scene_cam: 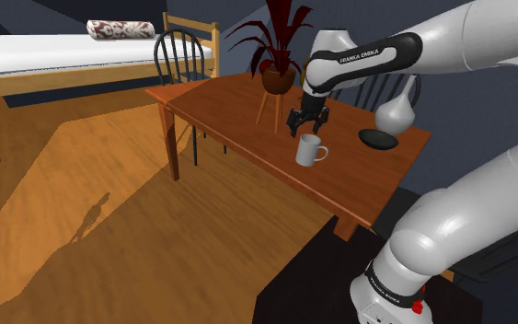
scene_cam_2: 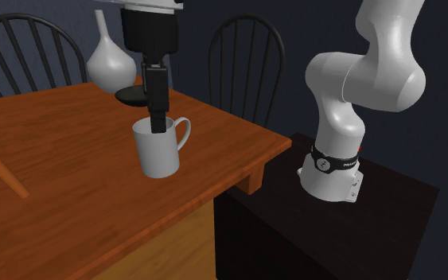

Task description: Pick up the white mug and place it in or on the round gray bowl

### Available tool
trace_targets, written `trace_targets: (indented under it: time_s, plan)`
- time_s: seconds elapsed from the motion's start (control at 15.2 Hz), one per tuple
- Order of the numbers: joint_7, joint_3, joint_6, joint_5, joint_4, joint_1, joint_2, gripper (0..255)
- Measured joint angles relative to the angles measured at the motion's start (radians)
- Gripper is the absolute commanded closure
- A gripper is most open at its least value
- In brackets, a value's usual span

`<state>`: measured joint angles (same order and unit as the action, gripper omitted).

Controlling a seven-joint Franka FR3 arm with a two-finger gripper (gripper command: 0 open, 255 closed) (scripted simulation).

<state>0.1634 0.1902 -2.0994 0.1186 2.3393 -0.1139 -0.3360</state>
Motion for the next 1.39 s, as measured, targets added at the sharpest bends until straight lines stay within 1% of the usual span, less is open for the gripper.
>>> trace_targets:
  time_s: [0.53, 0.92, 0.99, 1.39]
  plan:
    - [-0.003, 0.016, -0.114, 0.0, 0.055, -0.006, 0.059, 0]
    - [-0.003, 0.017, -0.126, 0.0, 0.059, -0.006, 0.068, 0]
    - [-0.003, 0.017, -0.126, 0.0, 0.059, -0.006, 0.068, 255]
    - [-0.003, 0.017, -0.126, 0.0, 0.059, -0.006, 0.068, 255]
